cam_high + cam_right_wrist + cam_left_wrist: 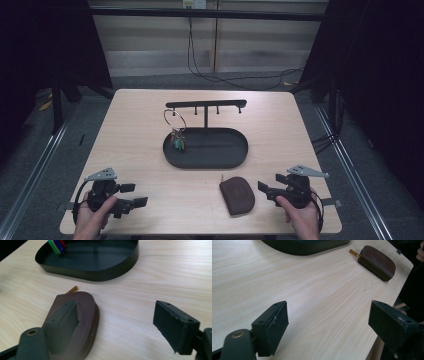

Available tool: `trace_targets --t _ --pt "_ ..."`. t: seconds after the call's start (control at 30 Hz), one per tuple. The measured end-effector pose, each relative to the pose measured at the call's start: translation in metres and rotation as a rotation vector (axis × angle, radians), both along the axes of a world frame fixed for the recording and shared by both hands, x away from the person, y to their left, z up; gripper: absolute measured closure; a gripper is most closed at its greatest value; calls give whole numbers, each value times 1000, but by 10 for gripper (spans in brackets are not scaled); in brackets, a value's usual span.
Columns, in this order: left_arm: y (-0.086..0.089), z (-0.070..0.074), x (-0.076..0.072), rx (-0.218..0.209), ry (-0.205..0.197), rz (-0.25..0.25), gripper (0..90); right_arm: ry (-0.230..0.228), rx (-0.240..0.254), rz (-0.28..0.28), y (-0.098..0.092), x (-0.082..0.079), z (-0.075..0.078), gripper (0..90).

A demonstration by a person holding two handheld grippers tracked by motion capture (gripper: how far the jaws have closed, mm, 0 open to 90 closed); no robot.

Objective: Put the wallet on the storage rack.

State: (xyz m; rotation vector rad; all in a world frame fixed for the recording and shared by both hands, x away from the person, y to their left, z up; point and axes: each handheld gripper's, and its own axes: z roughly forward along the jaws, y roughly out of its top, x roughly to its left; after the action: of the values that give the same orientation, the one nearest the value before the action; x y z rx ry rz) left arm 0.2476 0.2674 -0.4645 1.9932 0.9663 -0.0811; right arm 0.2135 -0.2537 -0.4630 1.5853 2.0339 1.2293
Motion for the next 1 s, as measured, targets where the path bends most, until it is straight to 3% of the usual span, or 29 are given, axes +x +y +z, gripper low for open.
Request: trace_targets --t 0.1,0.17,0.27,0.33,0.47,0.63,0.8,1.0 --pt "2 0 -5 -12 -23 -5 163 29 -12 24 6 3 4 217" --pt "1 1 -8 6 -37 2 162 47 -22 42 10 4 8 228" --pt "-4 -3 -12 13 -26 -12 162 85 -38 58 15 6 12 235" --pt "-7 -5 -11 27 -21 -40 162 123 -44 74 18 9 12 246" --pt "-9 -4 -9 19 -25 -33 162 212 -55 123 26 22 11 236" --pt "-7 -3 -8 19 -37 -34 162 316 -121 154 40 32 15 201" --pt "-6 -5 -8 28 -37 -29 162 400 -127 179 51 39 17 183" --pt "-7 -5 -6 33 -35 -28 163 515 -178 212 65 51 9 188"
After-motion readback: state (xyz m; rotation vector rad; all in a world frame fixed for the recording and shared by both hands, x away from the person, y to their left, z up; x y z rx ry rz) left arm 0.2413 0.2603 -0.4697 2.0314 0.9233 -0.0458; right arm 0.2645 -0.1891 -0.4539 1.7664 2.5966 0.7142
